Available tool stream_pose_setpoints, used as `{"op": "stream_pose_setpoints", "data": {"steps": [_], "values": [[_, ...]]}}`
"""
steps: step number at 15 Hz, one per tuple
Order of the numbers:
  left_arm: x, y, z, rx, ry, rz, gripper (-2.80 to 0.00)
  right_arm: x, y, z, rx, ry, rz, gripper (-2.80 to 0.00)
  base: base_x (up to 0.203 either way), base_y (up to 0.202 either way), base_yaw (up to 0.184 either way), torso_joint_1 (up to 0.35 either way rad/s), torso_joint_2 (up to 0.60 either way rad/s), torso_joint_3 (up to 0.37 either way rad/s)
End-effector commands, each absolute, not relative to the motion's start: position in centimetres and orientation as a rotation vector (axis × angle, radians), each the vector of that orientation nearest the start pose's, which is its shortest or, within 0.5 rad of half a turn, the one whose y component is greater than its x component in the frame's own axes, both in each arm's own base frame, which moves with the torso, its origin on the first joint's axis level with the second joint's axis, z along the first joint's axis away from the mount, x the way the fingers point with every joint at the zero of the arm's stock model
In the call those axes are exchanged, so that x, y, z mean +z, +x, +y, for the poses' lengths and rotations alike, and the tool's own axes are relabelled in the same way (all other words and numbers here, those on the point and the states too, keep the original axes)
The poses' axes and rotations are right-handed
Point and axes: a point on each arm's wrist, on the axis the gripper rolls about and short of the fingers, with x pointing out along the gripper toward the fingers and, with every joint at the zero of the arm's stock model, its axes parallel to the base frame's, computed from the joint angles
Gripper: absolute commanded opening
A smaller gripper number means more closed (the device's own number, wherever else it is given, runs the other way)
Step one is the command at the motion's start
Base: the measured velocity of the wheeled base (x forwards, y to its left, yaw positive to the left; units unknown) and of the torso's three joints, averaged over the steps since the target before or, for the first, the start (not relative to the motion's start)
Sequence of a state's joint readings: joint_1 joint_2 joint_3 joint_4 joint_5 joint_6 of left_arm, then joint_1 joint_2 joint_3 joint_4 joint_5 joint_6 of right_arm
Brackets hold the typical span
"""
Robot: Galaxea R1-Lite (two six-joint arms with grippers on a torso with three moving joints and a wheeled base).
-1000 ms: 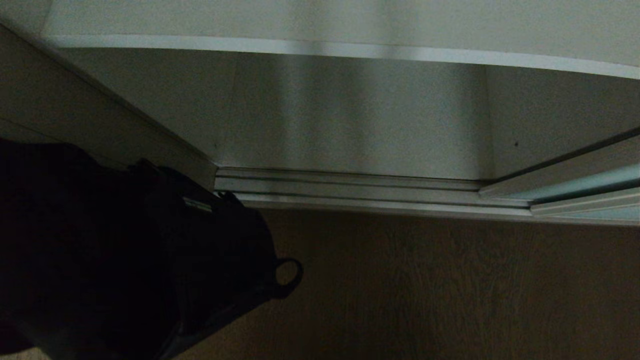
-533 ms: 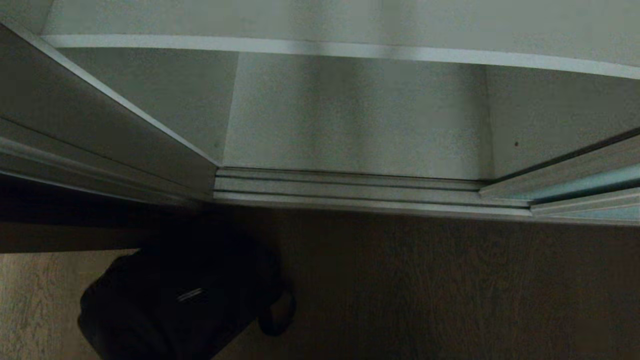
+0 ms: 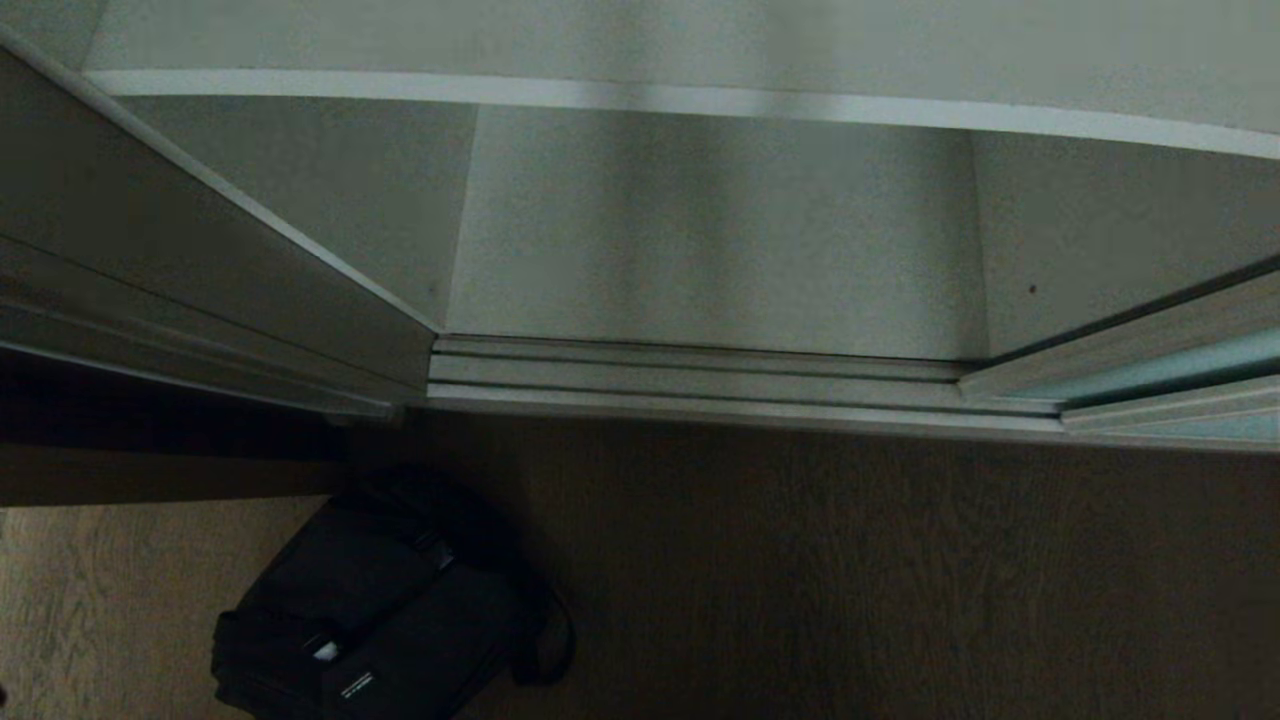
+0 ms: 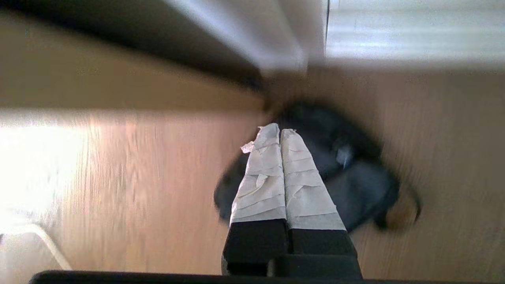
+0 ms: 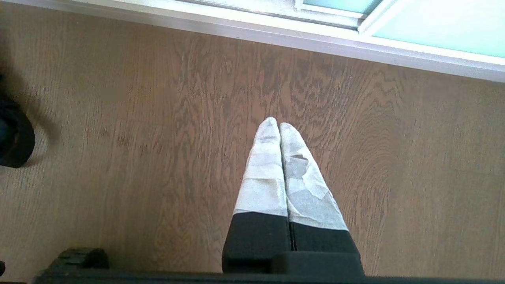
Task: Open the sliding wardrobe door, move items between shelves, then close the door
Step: Place the bag on the higher shelf
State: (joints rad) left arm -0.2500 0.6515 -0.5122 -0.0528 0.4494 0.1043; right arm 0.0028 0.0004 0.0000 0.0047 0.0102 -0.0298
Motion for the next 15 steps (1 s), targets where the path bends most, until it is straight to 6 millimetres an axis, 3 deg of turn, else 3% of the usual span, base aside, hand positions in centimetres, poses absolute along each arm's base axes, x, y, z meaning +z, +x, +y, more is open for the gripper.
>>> {"op": "stream_pose_setpoints", "data": {"steps": [1, 6, 10, 12, 15], "values": [[19.7, 4.5, -0.1, 0.196, 0.150, 0.165, -2.80, 7.5, -2.3, 0.0, 0.014, -0.031, 0.004, -2.80, 0.000, 0.000, 0.000, 0.000, 0.00, 0.000], [14.3, 5.8, -0.6, 0.145, 0.169, 0.412, -2.80, 7.5, -2.3, 0.0, 0.014, -0.031, 0.003, -2.80, 0.000, 0.000, 0.000, 0.000, 0.00, 0.000], [11.5, 7.6, -1.3, 0.035, 0.199, 0.640, -2.80, 7.5, -2.3, 0.0, 0.014, -0.031, 0.003, -2.80, 0.000, 0.000, 0.000, 0.000, 0.00, 0.000], [11.0, 9.0, -1.7, -0.005, 0.184, 0.723, -2.80, 7.5, -2.3, 0.0, 0.014, -0.031, 0.004, -2.80, 0.000, 0.000, 0.000, 0.000, 0.00, 0.000], [10.2, 13.1, -2.8, 0.008, 0.101, 0.824, -2.80, 7.5, -2.3, 0.0, 0.014, -0.031, 0.003, -2.80, 0.000, 0.000, 0.000, 0.000, 0.00, 0.000]]}}
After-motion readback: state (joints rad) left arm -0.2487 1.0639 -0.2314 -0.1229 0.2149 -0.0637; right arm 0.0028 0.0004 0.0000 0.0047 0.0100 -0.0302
